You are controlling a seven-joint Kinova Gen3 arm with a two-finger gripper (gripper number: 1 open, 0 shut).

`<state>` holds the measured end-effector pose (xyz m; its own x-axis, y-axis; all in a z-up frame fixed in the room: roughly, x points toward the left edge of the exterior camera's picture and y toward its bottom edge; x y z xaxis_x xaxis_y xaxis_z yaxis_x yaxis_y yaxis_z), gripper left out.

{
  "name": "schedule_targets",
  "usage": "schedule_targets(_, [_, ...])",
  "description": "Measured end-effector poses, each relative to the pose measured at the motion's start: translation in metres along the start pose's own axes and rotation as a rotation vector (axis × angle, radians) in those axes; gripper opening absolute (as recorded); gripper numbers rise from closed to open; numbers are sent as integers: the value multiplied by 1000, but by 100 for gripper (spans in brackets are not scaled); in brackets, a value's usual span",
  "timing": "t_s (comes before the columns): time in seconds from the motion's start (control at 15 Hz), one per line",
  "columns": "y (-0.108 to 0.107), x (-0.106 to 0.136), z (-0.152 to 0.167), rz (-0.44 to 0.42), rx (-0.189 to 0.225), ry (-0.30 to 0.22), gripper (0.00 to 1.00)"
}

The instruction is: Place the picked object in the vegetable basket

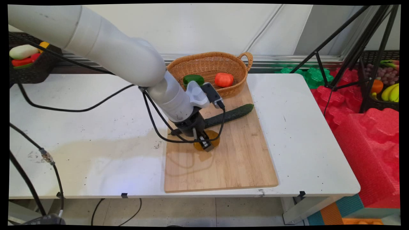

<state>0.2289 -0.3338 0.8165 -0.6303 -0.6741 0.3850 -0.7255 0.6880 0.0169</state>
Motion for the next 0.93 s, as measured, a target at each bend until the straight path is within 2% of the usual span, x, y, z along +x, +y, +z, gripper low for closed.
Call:
schedule_targets(0.4, [6, 11, -49, 12, 25, 82, 0])
schedule_targets(0.53, [6, 22, -72, 12, 41, 129, 0])
schedule_targets(0.93, [-16, 71, -131, -14, 135, 288, 0])
